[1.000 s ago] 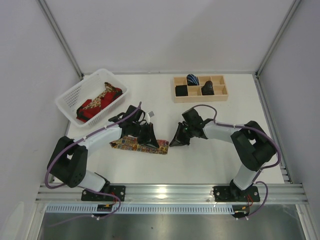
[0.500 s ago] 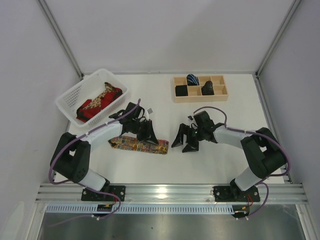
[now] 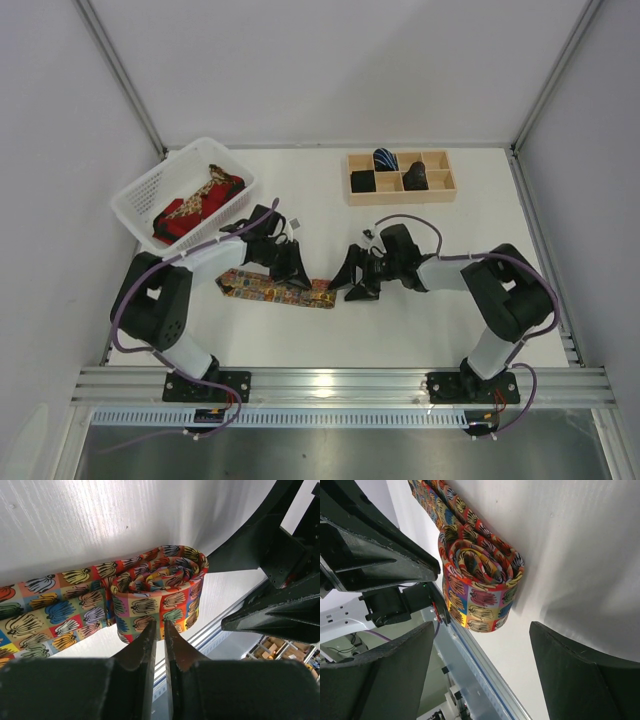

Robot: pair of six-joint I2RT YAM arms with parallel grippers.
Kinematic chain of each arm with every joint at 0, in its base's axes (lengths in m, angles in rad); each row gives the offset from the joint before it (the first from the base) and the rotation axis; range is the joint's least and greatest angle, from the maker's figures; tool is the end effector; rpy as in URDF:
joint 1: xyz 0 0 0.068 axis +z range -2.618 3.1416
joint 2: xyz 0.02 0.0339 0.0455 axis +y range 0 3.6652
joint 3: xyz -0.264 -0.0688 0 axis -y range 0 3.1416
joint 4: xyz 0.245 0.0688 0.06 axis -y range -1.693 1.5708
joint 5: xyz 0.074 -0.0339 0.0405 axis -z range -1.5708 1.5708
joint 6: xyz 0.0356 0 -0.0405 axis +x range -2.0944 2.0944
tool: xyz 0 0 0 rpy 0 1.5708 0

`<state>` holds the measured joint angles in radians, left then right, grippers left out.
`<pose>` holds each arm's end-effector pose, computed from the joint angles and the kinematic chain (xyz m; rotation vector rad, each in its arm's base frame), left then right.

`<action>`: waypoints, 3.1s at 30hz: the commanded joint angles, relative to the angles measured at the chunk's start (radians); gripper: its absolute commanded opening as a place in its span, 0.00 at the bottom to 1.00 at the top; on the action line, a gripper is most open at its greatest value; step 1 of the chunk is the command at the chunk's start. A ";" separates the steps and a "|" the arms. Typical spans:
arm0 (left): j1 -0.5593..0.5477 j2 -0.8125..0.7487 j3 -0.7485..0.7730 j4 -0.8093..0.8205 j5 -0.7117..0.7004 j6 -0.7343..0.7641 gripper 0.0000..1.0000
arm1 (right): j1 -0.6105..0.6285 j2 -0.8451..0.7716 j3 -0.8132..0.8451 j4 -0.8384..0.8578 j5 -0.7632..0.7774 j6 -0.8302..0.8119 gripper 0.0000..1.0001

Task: Roll the ties
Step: Roll the tie

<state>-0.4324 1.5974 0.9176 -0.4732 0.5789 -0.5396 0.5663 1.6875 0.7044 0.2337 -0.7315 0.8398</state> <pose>0.2619 -0.1423 0.1752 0.0271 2.8690 -1.0375 0.2489 0.1864 0.1366 -0.0743 2.6069 1.4759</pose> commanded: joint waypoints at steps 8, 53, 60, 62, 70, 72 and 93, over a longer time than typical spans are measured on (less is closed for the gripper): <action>0.038 0.055 -0.011 0.056 0.004 0.050 0.16 | 0.024 0.089 0.024 0.171 -0.032 0.067 0.82; -0.204 0.216 0.117 0.145 0.029 -0.063 0.13 | -0.063 -0.113 0.075 -0.229 -0.062 -0.016 0.00; -0.281 0.277 0.207 0.154 0.047 -0.099 0.12 | -0.072 -0.195 0.112 -0.563 0.007 -0.133 0.00; -0.282 0.274 0.192 0.148 0.033 -0.091 0.12 | -0.068 -0.192 0.116 -0.588 0.023 -0.133 0.00; -0.281 0.239 0.129 0.111 -0.019 -0.059 0.09 | 0.035 -0.086 0.197 -0.659 0.179 -0.041 0.00; -0.279 0.230 0.122 0.090 -0.052 -0.046 0.09 | 0.055 -0.069 0.233 -0.672 0.234 0.004 0.00; -0.125 0.067 0.044 -0.042 -0.217 0.076 0.18 | 0.136 0.092 0.428 -0.843 0.475 0.134 0.00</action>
<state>-0.5865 1.6772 0.9871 -0.5186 0.3630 -0.4984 0.6868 1.7367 1.0843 -0.5648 -0.3279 0.9695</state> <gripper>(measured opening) 0.187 0.307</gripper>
